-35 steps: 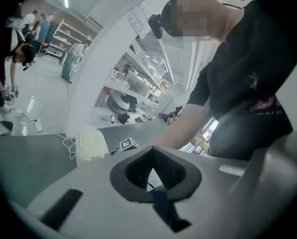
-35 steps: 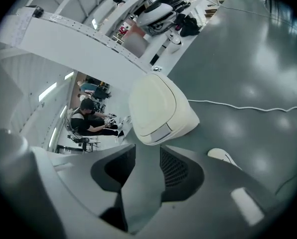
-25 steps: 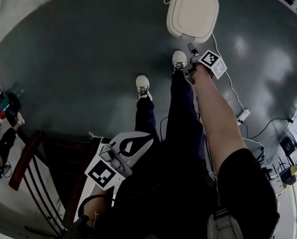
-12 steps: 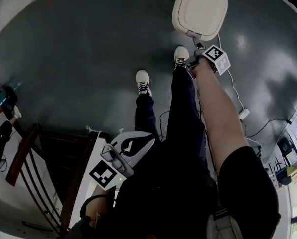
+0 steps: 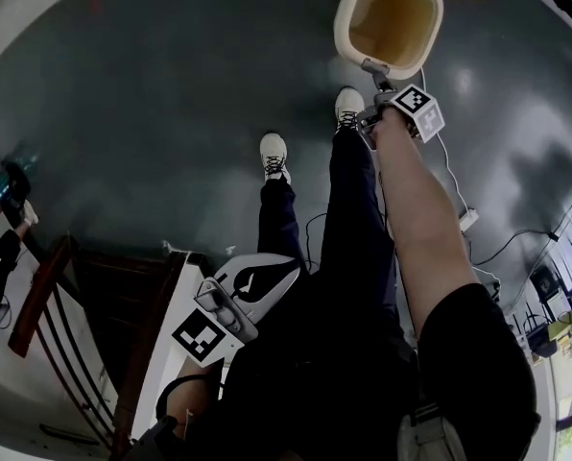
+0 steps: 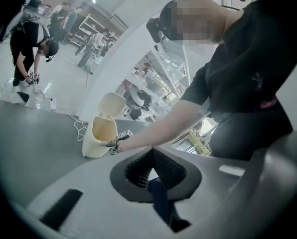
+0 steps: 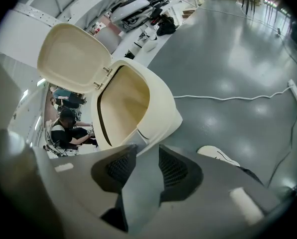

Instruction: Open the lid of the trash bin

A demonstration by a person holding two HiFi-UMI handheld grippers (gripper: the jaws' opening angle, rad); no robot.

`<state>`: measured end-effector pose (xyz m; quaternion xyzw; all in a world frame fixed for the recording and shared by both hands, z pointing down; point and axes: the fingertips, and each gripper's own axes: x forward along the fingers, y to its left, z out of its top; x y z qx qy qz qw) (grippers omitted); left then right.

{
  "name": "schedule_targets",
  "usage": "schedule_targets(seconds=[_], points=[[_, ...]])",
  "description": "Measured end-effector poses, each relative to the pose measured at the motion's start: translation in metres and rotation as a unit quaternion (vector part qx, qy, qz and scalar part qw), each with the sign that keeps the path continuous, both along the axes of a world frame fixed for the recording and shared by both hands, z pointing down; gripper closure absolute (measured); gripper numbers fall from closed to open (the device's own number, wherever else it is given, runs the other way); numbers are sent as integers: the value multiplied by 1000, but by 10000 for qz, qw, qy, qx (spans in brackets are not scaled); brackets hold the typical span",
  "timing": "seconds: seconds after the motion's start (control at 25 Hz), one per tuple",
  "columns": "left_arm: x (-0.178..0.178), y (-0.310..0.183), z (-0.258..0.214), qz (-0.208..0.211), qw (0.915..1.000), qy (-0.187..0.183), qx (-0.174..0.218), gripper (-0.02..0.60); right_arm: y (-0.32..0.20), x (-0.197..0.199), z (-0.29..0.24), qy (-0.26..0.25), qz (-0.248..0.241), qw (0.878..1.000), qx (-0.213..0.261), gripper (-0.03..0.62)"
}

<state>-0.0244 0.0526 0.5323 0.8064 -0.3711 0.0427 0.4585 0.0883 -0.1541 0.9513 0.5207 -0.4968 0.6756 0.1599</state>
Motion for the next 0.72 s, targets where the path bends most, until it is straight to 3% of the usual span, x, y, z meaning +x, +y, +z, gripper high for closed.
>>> schedule_targets(seconds=[0.52, 0.56, 0.64, 0.72], points=[[3, -8, -7, 87, 9999, 92, 80, 583, -5, -1, -5, 84, -155, 9998, -44, 461], [3, -8, -10, 96, 9998, 93, 121, 582, -5, 0, -8, 99, -175, 9998, -54, 474], [3, -8, -19, 127, 9996, 97, 233, 581, -5, 2, -20, 113, -194, 9997, -58, 591], [4, -7, -31, 188, 9991, 98, 373, 582, -6, 1, -41, -24, -240, 9997, 100, 592]])
